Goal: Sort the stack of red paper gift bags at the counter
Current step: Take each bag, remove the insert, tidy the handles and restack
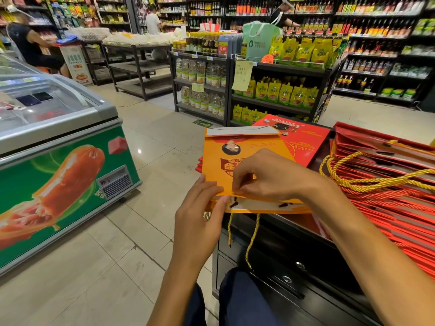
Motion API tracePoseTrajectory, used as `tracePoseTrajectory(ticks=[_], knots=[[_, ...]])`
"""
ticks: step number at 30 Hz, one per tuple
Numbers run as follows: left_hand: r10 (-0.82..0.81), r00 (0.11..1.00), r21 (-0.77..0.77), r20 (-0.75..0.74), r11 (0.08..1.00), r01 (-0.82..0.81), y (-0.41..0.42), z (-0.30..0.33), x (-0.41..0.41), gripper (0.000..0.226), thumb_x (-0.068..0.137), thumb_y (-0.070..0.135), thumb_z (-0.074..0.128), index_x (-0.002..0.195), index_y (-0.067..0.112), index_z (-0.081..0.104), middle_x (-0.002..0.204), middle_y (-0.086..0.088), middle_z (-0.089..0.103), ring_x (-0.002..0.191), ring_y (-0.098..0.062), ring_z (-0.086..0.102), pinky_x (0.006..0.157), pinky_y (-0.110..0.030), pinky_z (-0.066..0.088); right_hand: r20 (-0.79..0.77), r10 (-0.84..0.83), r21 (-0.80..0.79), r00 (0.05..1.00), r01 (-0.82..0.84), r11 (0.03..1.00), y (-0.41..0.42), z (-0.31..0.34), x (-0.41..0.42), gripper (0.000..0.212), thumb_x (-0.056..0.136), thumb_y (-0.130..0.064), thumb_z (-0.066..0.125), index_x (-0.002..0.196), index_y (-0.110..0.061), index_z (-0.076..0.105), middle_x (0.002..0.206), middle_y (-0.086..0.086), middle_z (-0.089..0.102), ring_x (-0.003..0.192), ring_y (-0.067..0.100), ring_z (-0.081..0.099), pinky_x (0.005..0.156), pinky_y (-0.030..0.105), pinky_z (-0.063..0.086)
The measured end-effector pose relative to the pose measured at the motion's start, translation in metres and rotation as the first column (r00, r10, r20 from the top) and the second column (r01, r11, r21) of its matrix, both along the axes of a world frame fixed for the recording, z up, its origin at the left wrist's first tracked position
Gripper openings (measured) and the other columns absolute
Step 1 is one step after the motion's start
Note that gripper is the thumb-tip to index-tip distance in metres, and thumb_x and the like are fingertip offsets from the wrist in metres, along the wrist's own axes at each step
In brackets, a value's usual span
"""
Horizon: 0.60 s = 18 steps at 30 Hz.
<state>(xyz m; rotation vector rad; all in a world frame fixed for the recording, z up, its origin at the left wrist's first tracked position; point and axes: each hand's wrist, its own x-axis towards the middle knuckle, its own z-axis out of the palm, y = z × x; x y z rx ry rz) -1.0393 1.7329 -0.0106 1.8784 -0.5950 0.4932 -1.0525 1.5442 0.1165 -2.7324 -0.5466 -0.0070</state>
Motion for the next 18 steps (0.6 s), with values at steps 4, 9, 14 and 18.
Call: tracePoseTrajectory(ticks=[4,9,14,18], knots=[[0.048,0.999,-0.059,-0.01,0.997,-0.048,-0.003,0.004,-0.003,0.024,0.096,0.036,0.067,0.116,0.024,0.073,0.131,0.01,0.067,0.137,0.004,0.045,0.102,-0.006,0.043,0.002,-0.058,0.046,0.998,0.057,0.997,-0.008,-0.001,-0.006,0.012,0.093,-0.03,0.071,0.101,-0.029,0.08,0.098,-0.018,0.07,0.095,-0.002,0.061,0.084,0.024,0.049],[0.066,0.998,-0.127,-0.003,0.99,-0.065,-0.005,0.011,-0.005,0.024,0.095,0.035,0.065,0.118,0.028,0.069,0.132,0.013,0.064,0.137,0.003,0.047,0.103,-0.009,0.044,0.058,-0.042,0.03,0.997,0.041,0.999,-0.015,-0.009,-0.014,0.032,0.089,-0.045,0.074,0.12,-0.036,0.072,0.113,-0.019,0.067,0.107,-0.002,0.055,0.087,0.015,0.042],[0.152,0.988,-0.19,0.022,0.971,-0.145,-0.012,0.015,-0.012,0.035,0.091,0.018,0.075,0.122,0.017,0.06,0.133,0.004,0.059,0.125,0.017,0.047,0.091,-0.002,0.044,0.169,-0.046,0.056,0.984,0.037,0.998,-0.009,-0.015,-0.013,0.025,0.093,-0.029,0.069,0.116,-0.024,0.076,0.106,-0.012,0.071,0.096,0.001,0.059,0.079,0.013,0.043],[0.169,0.969,-0.064,0.179,0.985,-0.16,-0.017,0.01,-0.011,0.017,0.091,0.011,0.076,0.107,0.012,0.071,0.134,-0.003,0.06,0.143,-0.019,0.045,0.096,-0.046,0.058,0.251,-0.067,0.094,0.966,0.045,0.995,-0.004,-0.019,-0.012,0.03,0.09,-0.033,0.063,0.114,-0.022,0.077,0.101,-0.013,0.071,0.092,0.0,0.059,0.078,0.007,0.04]])
